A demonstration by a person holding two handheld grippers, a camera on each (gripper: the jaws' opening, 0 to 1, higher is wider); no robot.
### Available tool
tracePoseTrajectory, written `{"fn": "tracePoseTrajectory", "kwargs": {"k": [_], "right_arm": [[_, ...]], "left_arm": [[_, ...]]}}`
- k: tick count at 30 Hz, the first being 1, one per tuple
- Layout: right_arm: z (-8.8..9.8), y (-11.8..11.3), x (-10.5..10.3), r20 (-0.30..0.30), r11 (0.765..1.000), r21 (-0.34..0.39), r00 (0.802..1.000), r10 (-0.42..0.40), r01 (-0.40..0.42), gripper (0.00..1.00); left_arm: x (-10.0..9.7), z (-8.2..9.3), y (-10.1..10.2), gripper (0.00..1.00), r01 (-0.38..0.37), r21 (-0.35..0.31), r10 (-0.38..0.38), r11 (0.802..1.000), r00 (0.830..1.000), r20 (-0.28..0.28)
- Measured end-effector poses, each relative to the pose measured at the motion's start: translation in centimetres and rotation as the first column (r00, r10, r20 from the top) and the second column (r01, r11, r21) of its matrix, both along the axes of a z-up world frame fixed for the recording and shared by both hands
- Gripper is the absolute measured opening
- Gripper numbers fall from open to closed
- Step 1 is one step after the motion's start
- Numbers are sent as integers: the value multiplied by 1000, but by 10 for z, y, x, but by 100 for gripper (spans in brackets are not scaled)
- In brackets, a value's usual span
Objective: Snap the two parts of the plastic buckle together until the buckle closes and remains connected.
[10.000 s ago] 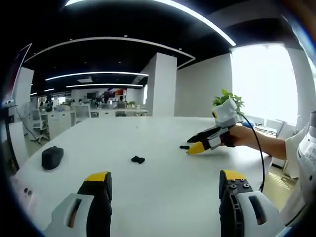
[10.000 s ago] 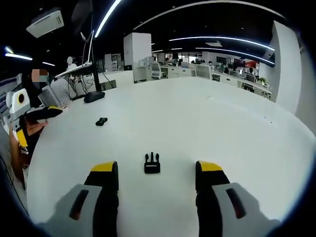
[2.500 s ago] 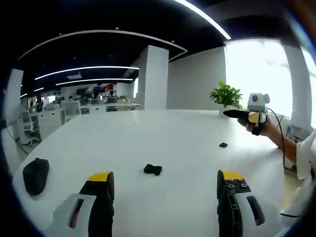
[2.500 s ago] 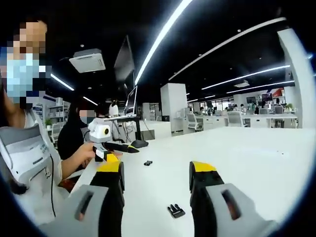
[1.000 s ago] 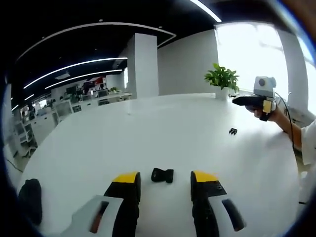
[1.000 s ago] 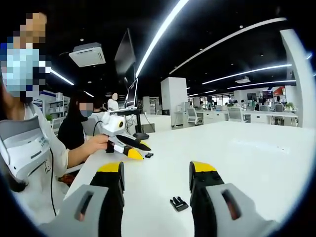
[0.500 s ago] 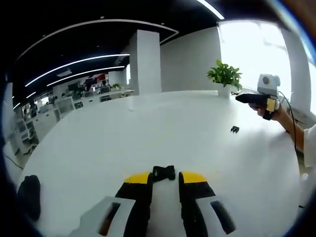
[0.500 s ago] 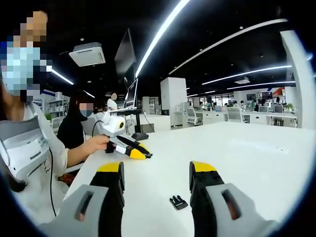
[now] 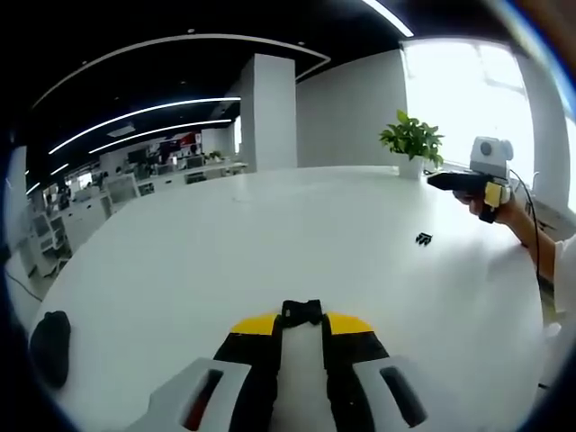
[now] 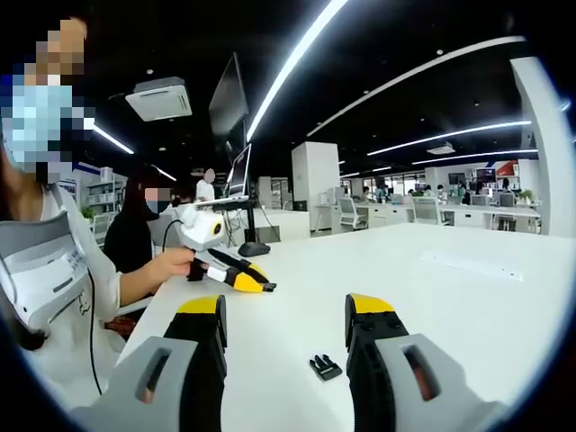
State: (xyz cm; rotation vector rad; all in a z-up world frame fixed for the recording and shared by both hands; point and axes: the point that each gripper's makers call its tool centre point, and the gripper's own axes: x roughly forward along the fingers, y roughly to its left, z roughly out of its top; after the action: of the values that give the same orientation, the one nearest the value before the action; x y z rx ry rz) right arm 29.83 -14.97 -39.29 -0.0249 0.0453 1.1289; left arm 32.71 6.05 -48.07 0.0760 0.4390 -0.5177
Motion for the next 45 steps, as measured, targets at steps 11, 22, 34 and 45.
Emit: {"fn": "tracePoseTrajectory", "kwargs": {"k": [11,22,34,45], "right_arm": [[1,0,-2,7,1000,-6,1000,-1,1,53],[4,-2,-2,20,1000,-10,1000,-6,6,53],[3,-3,-1,20,1000,-21,1000,-16,17,53],[2,-5,0,19,999,-24,1000,-20,21,53]], "left_arm": [[-19,0,8,16,-130,100,126,987,991,42],[-26,2,1,16,-229,79,227,970,973,31],[-23,3,-6,20,-285,94,282,954,959,43],[-24,26,-3,24,-251,84,238,964,961,137]]}}
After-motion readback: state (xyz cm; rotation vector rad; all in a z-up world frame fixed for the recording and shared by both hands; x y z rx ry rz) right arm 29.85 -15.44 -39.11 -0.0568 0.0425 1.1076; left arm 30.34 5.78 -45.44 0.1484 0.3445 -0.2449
